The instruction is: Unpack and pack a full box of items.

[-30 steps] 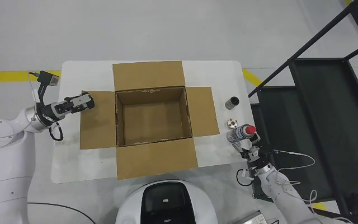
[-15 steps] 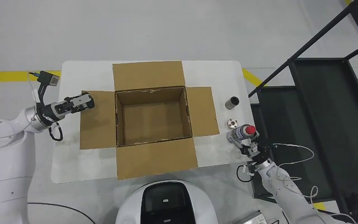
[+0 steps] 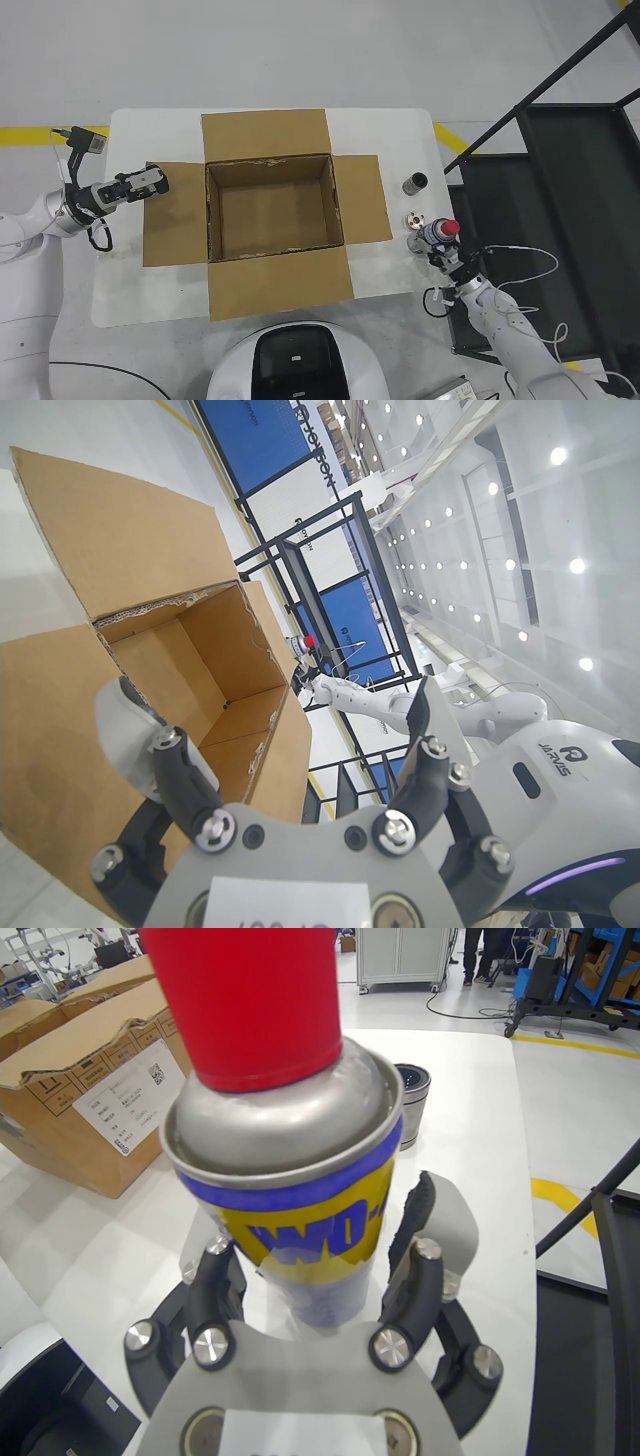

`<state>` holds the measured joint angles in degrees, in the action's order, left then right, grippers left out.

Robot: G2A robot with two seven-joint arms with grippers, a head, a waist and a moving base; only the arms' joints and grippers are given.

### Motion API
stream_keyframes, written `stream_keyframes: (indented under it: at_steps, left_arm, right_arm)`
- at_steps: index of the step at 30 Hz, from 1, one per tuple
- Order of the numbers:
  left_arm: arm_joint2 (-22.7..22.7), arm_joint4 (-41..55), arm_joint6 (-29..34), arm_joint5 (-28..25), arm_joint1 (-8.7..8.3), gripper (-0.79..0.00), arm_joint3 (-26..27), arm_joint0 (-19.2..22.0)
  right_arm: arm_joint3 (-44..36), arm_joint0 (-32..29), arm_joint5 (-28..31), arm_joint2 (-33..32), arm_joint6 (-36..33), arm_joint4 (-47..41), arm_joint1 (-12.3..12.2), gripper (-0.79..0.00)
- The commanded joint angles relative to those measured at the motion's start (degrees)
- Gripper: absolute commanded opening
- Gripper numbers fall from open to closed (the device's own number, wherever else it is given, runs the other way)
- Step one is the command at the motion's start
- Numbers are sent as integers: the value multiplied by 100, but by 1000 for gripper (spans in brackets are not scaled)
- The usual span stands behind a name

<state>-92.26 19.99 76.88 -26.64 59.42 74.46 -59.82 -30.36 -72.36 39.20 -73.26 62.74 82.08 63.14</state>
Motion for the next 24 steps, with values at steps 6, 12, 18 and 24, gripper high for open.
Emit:
stream_keyframes:
  at_steps: [6,12,18,24]
  left_arm:
    - [0,0,0,0,0,0,0,0]
    - [0,0,0,0,0,0,0,0]
    - [0,0,0,0,0,0,0,0]
    - [0,0,0,0,0,0,0,0]
  right_arm:
    - [-559,-396,-20,-64,255,104,-119,-785]
    - [-1862,-1083,-102,-537,283,226,-381,-785]
    - [-4012,-1970,-260,-1208,-537,17,-554,-785]
    - [-5853,-2494,-499,-1541,-2008,-730,-566,-785]
